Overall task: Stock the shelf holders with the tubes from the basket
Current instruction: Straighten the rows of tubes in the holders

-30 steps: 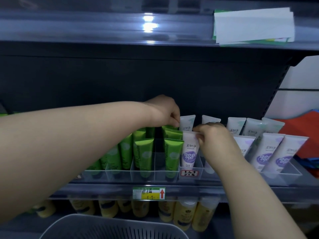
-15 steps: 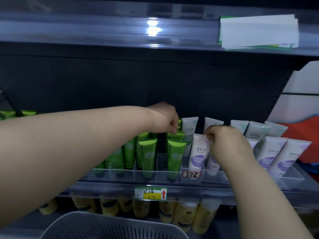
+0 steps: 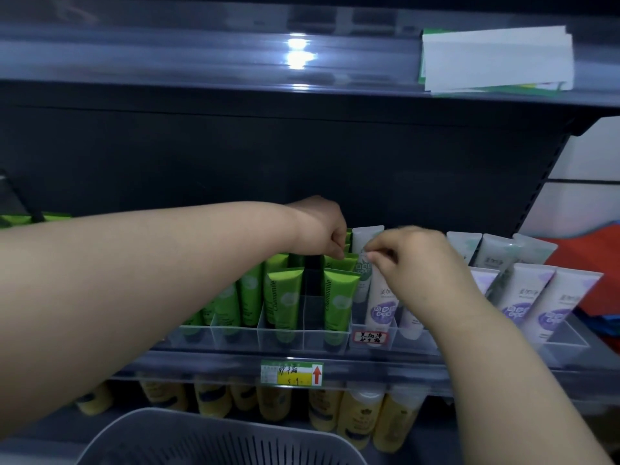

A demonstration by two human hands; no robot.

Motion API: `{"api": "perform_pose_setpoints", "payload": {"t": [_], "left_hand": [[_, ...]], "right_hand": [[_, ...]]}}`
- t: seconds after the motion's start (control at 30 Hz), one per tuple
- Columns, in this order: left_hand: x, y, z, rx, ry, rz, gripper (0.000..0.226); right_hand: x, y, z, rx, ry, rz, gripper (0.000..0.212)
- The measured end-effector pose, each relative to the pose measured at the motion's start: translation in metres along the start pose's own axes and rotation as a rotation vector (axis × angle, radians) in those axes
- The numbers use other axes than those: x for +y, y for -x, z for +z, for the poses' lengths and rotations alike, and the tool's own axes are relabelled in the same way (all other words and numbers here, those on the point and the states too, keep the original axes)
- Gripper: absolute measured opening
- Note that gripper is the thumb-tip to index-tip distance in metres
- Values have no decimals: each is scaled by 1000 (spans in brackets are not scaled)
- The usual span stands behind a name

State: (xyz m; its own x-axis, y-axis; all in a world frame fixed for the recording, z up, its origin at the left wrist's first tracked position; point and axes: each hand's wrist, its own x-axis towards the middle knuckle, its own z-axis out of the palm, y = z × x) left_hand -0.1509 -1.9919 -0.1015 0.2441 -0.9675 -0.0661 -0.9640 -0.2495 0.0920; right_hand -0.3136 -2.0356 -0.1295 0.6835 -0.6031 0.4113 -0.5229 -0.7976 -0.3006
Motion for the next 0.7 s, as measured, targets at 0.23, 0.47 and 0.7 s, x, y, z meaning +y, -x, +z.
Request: {"api": "perform_pose_setpoints", "payload": {"t": [0.23,0.47,0.7], "left_hand": [[-2,1,0,-16,3,-2,18],[-3,-1,0,-27,10,1,17],[-3,-1,1,-16,13,16,20]], "right_hand": [[-10,4,21,-199,7,-22,28],[-4,1,25,-226,-18,27,34],[-5,1,25,-166,-50,21,20]]}}
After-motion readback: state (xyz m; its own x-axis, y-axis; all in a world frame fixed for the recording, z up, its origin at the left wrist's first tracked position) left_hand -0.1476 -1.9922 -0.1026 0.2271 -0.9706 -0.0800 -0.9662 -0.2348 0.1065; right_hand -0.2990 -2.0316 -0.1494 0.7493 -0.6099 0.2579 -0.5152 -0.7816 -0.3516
